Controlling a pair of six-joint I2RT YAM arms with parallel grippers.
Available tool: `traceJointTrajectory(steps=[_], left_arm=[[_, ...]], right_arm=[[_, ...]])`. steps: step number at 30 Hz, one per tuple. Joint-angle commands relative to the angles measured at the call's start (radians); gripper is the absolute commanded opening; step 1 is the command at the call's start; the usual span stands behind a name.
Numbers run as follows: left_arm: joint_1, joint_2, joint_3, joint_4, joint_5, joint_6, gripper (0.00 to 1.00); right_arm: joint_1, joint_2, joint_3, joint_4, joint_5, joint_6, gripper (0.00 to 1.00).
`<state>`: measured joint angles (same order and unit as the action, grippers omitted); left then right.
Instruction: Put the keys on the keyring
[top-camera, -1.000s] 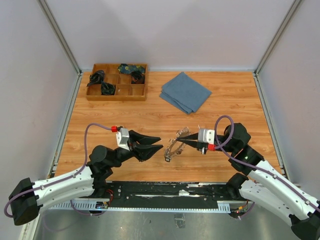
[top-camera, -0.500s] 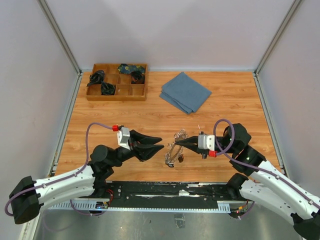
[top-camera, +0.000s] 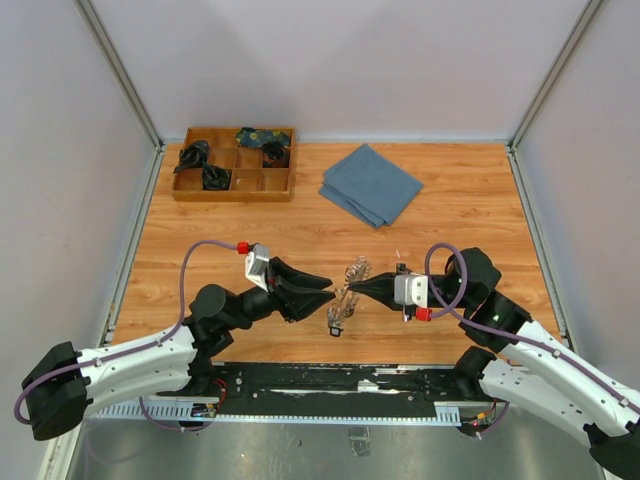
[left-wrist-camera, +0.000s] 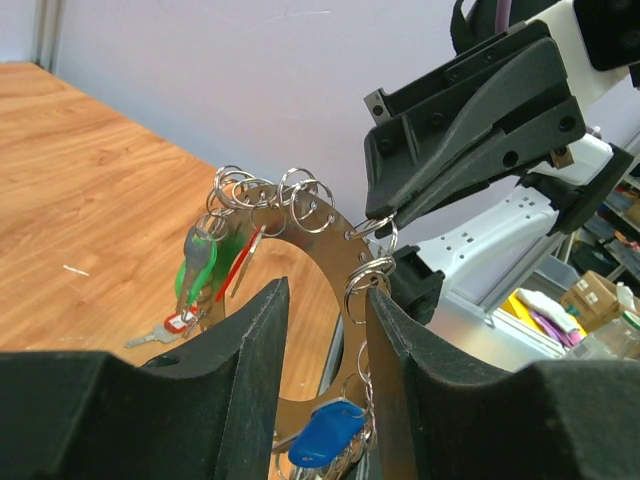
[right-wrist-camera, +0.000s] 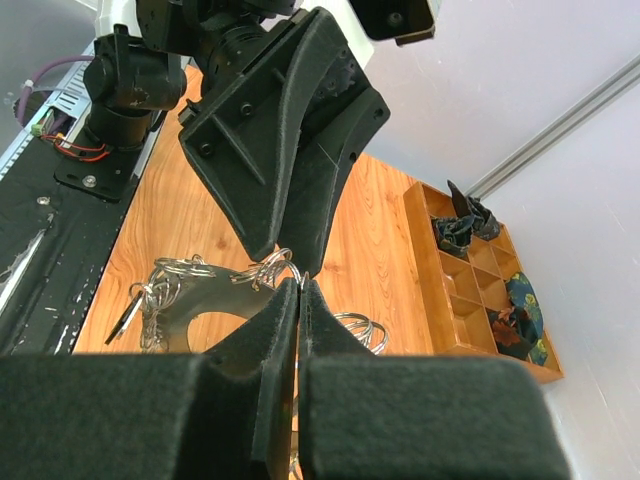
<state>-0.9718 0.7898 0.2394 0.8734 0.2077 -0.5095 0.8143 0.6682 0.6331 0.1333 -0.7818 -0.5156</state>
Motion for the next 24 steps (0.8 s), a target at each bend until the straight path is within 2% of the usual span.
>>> traceJointTrajectory(steps=[1, 15, 24], left_arm=[[0.005, 0.033, 0.048, 0.032, 0.026, -0.075, 0.42], [0.004, 0.06, 0.049, 0.032, 0.06, -0.141, 0.39], [0.005, 0.063, 0.052, 0.071, 0.088, -0.144, 0.23]], right_arm=[[0.021, -0.012, 0.051, 0.038, 0.011, -0.041, 0.0], [0.026, -0.018, 0.05, 0.037, 0.041, -0.058, 0.0], [0.036, -0.015, 0.047, 0.042, 0.054, -0.055, 0.0]])
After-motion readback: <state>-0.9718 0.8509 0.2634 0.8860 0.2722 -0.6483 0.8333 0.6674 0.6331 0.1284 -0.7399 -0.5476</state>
